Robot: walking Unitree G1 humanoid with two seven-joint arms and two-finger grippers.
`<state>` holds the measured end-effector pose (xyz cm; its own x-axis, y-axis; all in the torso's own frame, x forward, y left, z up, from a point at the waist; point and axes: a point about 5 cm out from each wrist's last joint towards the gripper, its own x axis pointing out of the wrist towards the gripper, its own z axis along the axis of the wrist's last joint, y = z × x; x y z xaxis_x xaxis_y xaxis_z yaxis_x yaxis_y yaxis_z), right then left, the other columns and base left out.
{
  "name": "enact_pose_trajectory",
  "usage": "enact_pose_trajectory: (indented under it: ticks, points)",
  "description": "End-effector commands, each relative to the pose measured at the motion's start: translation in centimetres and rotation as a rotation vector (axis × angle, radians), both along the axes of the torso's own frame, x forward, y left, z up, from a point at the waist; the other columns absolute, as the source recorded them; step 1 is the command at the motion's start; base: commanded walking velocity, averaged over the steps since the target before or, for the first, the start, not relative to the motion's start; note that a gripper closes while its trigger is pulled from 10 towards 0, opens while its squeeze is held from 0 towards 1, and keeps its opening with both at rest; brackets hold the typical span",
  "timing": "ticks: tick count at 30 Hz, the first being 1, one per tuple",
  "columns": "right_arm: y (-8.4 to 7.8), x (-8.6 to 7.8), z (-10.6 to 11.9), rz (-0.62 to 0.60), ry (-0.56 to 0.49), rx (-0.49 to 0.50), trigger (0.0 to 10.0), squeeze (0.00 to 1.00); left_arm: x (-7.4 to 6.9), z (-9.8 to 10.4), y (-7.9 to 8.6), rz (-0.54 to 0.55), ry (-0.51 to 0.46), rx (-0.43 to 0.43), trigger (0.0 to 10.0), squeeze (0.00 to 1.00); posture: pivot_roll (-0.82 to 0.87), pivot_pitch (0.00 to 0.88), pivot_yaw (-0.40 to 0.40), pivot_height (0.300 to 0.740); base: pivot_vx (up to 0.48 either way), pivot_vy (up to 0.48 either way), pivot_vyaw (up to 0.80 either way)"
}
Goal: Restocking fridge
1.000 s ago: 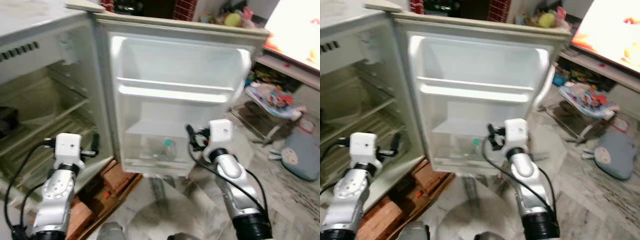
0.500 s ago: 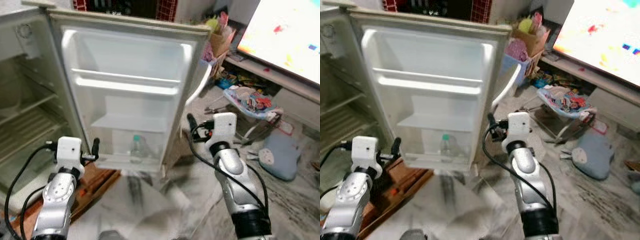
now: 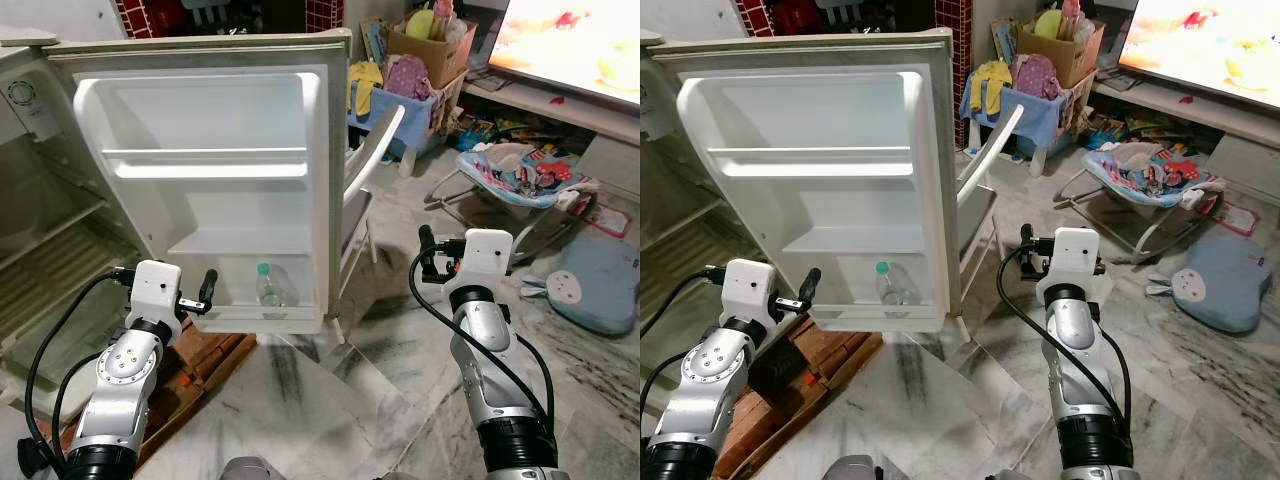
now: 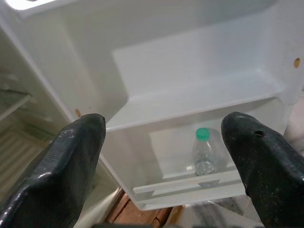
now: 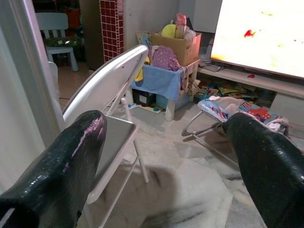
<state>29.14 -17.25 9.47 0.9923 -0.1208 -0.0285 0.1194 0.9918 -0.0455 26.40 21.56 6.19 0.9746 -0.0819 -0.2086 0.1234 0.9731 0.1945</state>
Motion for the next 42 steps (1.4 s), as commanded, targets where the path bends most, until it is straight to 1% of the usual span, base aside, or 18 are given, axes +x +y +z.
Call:
enact_pose_trajectory:
  ticks: [1,23,24,27,31,38,42]
  points:
    - [0.3,0.0,0.3,0.009,-0.015,-0.005,10.0,0.00,0.1,0.1,0.4,0.000,0.003,0.010,10.0,0.00,0.14,0.000,0.034,0.740,0.000,0.000,0.00]
    - [0.3,0.0,0.3,0.009,-0.015,-0.005,10.0,0.00,0.1,0.1,0.4,0.000,0.003,0.010,10.0,0.00,0.14,0.000,0.034,0.740,0.000,0.000,0.00]
    - [0.9,0.6,0.7,0.059,-0.039,-0.029,10.0,0.00,0.3,-0.2,0.3,0.006,-0.001,0.004,10.0,0.00,0.14,0.000,-0.054,0.740,0.000,0.000,0.47]
    - [1.7,1.4,1.3,0.127,-0.056,-0.047,10.0,0.00,0.3,-0.7,-0.2,0.019,-0.012,-0.020,10.0,0.00,0.14,0.000,-0.056,0.740,0.000,0.000,0.76]
    - [1.9,1.5,1.4,0.143,-0.057,-0.043,10.0,0.00,0.4,-0.6,-0.4,0.017,-0.017,-0.021,10.0,0.00,0.14,0.000,-0.062,0.740,0.000,0.000,0.80]
    - [1.9,1.7,1.4,0.160,-0.060,-0.040,10.0,0.00,0.1,-1.0,-0.6,0.014,-0.009,-0.019,10.0,0.00,0.14,0.000,-0.068,0.740,0.000,-0.391,0.79]
    - [2.1,1.9,1.4,0.165,-0.062,-0.031,10.0,0.00,0.2,-1.1,-0.6,0.013,-0.012,-0.017,10.0,0.00,0.15,0.000,-0.070,0.740,0.000,-0.431,0.29]
